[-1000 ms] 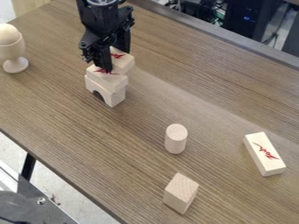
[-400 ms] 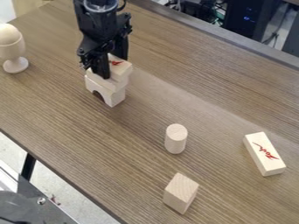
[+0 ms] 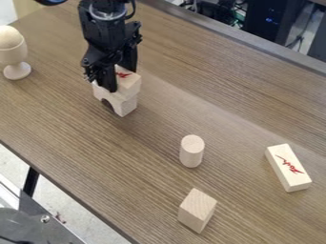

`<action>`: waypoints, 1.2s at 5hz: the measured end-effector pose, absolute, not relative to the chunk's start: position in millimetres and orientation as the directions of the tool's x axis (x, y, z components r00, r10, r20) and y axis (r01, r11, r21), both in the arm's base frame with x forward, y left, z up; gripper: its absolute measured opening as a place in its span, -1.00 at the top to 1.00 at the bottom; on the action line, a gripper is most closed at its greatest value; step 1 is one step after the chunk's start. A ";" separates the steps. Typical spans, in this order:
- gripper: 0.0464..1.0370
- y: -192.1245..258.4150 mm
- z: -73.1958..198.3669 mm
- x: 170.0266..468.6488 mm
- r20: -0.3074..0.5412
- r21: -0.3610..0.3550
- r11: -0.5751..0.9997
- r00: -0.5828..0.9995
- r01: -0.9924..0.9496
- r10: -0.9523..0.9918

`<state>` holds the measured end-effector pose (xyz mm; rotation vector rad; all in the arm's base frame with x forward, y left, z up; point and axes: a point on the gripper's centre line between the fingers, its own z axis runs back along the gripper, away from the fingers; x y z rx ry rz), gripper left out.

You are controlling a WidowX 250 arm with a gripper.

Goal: Put the white rectangular block on top of the white block

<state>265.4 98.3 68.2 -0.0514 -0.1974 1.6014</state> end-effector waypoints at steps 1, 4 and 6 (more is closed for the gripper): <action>-0.05 99.3 68.1 264.9 0.093 -0.156 -0.027 -0.042 -0.987 0.995; -0.05 103.0 78.0 276.7 0.103 -0.200 -0.029 -0.051 -0.979 0.993; -0.05 104.0 76.5 276.1 0.102 -0.193 -0.035 -0.055 -0.981 0.993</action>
